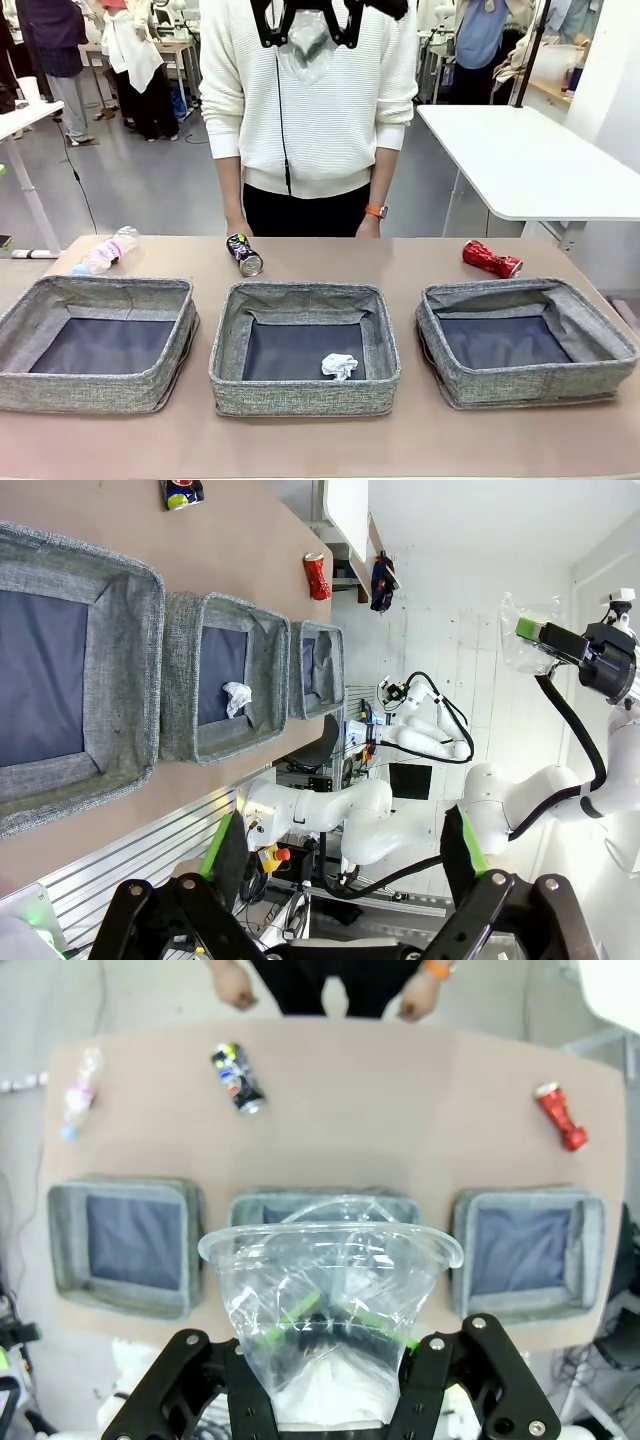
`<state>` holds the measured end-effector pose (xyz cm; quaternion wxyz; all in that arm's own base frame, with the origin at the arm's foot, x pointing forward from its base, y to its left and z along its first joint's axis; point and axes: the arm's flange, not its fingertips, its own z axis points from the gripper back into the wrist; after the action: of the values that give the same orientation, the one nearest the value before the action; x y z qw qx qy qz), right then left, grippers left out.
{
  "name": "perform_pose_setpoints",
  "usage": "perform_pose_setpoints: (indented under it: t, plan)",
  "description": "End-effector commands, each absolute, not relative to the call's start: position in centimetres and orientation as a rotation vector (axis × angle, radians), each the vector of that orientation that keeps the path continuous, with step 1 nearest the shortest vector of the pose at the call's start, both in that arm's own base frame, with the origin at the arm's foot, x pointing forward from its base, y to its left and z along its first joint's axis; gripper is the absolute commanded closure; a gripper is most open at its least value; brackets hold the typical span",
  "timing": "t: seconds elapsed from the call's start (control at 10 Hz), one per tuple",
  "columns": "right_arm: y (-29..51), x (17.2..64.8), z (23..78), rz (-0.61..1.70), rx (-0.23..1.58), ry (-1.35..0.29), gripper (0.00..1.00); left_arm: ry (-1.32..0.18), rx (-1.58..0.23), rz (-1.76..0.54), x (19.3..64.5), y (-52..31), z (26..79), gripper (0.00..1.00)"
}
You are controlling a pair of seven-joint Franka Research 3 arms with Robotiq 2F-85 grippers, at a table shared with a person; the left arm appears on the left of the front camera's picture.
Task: Sort the waste into the appropriate baskets.
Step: Pick up the waste item pointed out by the person, then place the picked waste into the Fabric basket indicated by the person.
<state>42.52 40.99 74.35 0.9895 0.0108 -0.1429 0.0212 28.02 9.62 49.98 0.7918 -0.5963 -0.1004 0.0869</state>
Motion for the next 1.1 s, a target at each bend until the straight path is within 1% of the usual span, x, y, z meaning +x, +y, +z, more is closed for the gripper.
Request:
perform_pose_setpoints:
  t: [0.0,1.0]
  plan:
    - [40.86,42.44,74.59,0.047,0.036,-0.281,0.96,-0.235,-1.299,0.17,27.93,9.51,50.07,0.0]
    - [40.86,42.44,74.59,0.047,0.036,-0.281,0.96,-0.235,-1.299,0.17,27.93,9.51,50.07,0.0]
